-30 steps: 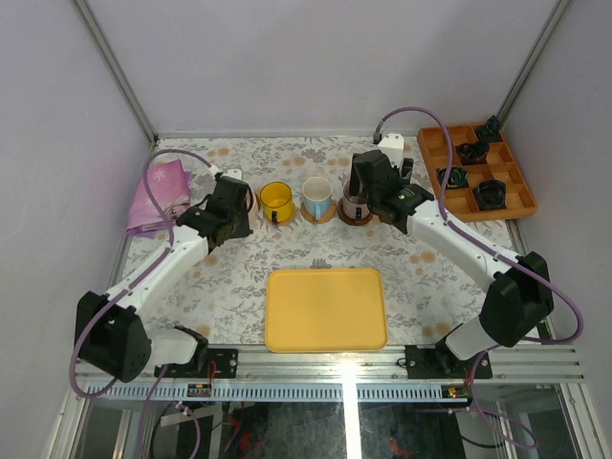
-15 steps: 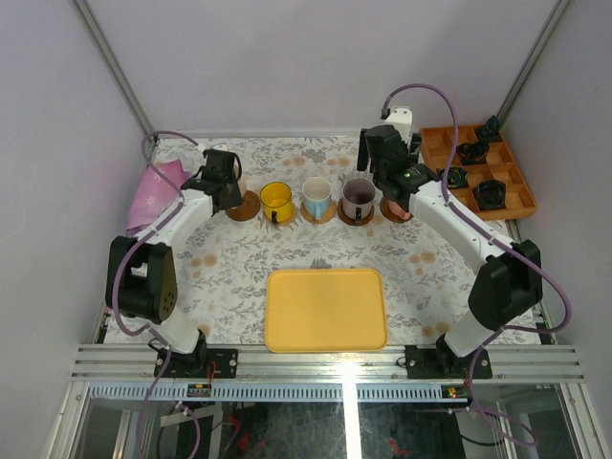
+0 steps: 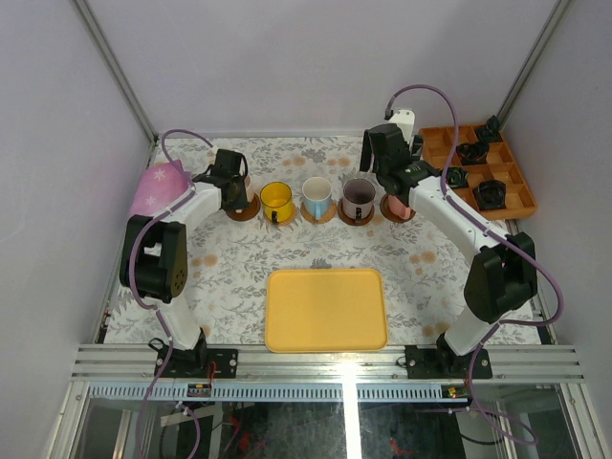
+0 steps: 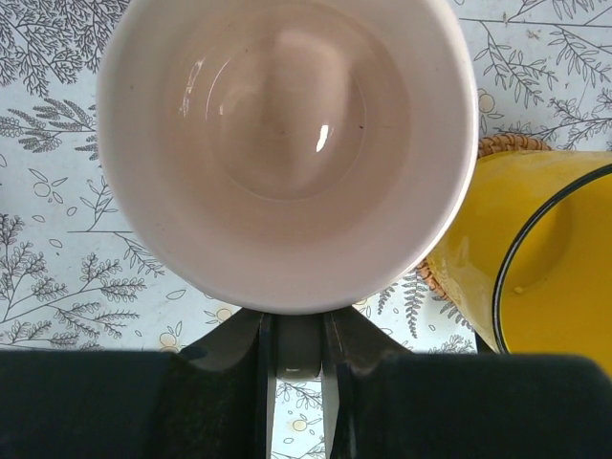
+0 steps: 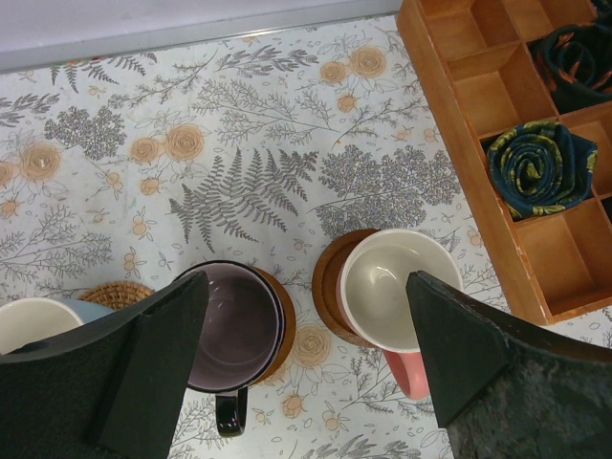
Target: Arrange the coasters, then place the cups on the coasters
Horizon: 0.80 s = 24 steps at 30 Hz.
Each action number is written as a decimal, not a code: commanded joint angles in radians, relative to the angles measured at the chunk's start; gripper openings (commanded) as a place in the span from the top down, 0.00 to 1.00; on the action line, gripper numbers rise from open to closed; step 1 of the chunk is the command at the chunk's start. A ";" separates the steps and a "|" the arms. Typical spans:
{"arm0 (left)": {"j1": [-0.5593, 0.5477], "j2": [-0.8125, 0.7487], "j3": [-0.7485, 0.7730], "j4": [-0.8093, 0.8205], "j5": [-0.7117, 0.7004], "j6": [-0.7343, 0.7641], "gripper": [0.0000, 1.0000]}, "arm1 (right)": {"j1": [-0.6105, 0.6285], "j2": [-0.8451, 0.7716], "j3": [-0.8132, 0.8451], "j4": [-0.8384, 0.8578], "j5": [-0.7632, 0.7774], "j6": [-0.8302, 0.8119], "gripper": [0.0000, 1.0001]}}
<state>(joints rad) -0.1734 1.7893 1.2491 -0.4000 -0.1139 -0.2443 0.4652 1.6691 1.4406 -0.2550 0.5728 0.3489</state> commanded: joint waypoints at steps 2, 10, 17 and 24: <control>0.016 -0.030 0.042 0.064 0.034 0.068 1.00 | -0.006 0.007 0.044 0.010 -0.028 0.030 0.08; 0.018 -0.057 0.005 0.039 0.056 0.084 1.00 | -0.007 0.023 0.054 -0.002 -0.051 0.048 0.08; 0.024 -0.079 -0.032 0.026 0.057 0.082 1.00 | -0.007 0.031 0.058 -0.018 -0.074 0.077 0.08; 0.028 -0.095 -0.071 0.033 0.079 0.067 1.00 | -0.005 0.032 0.047 -0.030 -0.091 0.098 0.08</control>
<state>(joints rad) -0.1562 1.7504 1.1893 -0.4210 -0.0486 -0.1818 0.4633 1.7000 1.4551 -0.2813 0.5034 0.4221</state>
